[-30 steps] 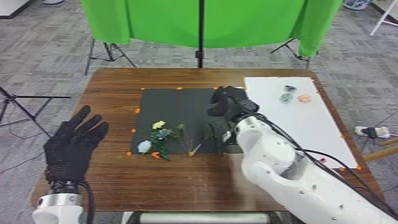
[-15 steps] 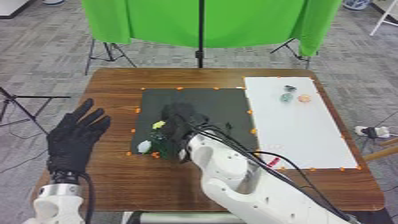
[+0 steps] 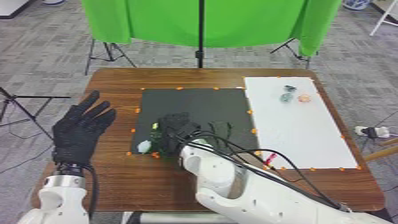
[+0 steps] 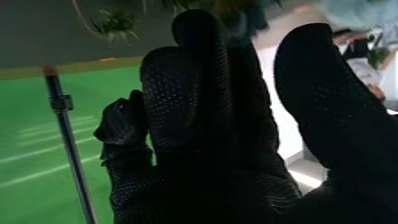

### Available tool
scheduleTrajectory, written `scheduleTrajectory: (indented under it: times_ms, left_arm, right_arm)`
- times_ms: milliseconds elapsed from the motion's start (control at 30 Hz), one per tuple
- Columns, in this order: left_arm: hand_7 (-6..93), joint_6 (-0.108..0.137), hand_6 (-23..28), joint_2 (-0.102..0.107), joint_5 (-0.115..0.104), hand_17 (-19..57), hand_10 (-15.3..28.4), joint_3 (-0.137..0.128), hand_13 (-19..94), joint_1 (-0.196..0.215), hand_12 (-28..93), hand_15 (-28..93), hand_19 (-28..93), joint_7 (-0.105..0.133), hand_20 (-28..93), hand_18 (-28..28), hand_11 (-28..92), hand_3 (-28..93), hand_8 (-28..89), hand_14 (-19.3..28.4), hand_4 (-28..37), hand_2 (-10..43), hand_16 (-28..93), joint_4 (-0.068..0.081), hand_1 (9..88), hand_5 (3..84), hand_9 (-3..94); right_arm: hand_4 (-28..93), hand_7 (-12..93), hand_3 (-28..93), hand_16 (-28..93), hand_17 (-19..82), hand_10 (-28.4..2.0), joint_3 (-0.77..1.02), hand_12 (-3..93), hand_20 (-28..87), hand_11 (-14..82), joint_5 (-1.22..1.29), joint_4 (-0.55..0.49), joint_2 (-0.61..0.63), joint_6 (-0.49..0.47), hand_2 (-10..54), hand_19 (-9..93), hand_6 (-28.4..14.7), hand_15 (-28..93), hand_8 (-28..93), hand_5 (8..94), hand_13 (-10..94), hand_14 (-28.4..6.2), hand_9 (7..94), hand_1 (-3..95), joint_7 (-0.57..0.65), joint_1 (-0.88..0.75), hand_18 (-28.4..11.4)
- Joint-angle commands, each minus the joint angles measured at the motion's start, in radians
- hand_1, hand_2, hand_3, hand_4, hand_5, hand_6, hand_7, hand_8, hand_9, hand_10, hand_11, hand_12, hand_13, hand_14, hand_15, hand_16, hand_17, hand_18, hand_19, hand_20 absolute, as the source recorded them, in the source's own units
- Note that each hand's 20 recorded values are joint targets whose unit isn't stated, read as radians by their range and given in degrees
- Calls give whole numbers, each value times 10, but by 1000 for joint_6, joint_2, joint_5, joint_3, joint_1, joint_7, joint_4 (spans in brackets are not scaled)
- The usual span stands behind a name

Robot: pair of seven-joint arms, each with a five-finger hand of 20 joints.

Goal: Arrange flowers

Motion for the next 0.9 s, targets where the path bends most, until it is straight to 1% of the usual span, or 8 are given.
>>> scheduleTrajectory:
  times_ms: [33, 100, 200, 267, 467, 567, 667, 900]
  left_arm:
    - [140, -14, 88, 2, 8, -64, 200, 21, 266, -16, 123, 541, 505, -13, 280, 284, 251, 798, -96, 279, -274, 63, -74, 11, 220, 396, 363]
    - [140, -13, 88, 3, 8, -64, 200, 25, 266, -22, 123, 541, 505, -15, 280, 284, 251, 799, -96, 279, -273, 62, -74, 13, 219, 397, 363]
    - [140, -13, 88, 5, 7, -64, 201, 26, 266, -20, 124, 540, 505, -14, 280, 284, 251, 798, -96, 279, -275, 62, -74, 12, 219, 396, 363]
    - [140, -9, 88, 5, 7, -63, 201, 20, 266, -13, 124, 541, 505, -13, 281, 284, 251, 799, -96, 279, -274, 62, -74, 8, 218, 396, 363]
    - [140, -4, 88, 1, 8, -63, 201, 7, 266, 15, 123, 542, 505, -14, 283, 284, 251, 798, -96, 279, -275, 63, -74, -2, 219, 397, 363]
    - [139, -7, 89, -4, 11, -63, 201, 4, 266, 20, 123, 542, 504, -22, 284, 284, 250, 798, -96, 279, -273, 63, -74, -4, 219, 397, 363]
    - [139, -11, 89, -5, 13, -63, 201, 6, 266, 20, 123, 542, 504, -22, 284, 284, 250, 798, -96, 279, -273, 63, -74, -4, 220, 397, 363]
    - [139, 6, 88, 7, 2, -63, 201, 7, 266, 35, 124, 541, 504, 0, 284, 284, 251, 799, -95, 279, -269, 63, -75, -14, 220, 396, 363]
  right_arm:
    - [-283, 158, 766, 138, 276, -113, -101, 203, 522, 321, -61, 58, -1, 58, -95, 921, 27, 775, -130, 670, 658, -108, 764, 436, 44, 87, -249]
    - [-283, 159, 736, 143, 288, -102, -152, 246, 514, 272, -75, 78, 1, 124, -95, 928, 28, 769, -84, 696, 672, -101, 796, 468, 64, 118, -246]
    - [-283, 155, 668, 159, 321, -83, -205, 296, 526, 207, -83, 88, 6, 241, -95, 932, 28, 744, -14, 795, 721, -79, 877, 535, 90, 149, -237]
    - [-283, 152, 642, 169, 346, -75, -214, 290, 546, 219, -108, 95, 6, 294, -95, 932, 34, 732, 8, 863, 755, -71, 916, 562, 84, 155, -235]
    - [-283, 148, 652, 180, 366, -68, -172, 285, 569, 247, -78, 71, 1, 365, -95, 932, 39, 735, 11, 889, 779, -65, 935, 562, 86, 155, -234]
    - [-283, 147, 663, 183, 366, -68, -135, 289, 573, 250, -92, 66, -2, 346, -95, 932, 38, 736, 12, 891, 779, -67, 935, 556, 84, 148, -234]
    - [-283, 146, 664, 188, 361, -71, -114, 292, 576, 256, -87, 69, 1, 262, -95, 932, 37, 741, 13, 892, 771, -71, 933, 555, 78, 153, -235]
    - [-283, 142, 671, 195, 333, -75, -46, 308, 566, 276, -95, 69, -4, 118, -95, 932, 42, 763, 12, 882, 743, -80, 913, 545, 34, 104, -236]
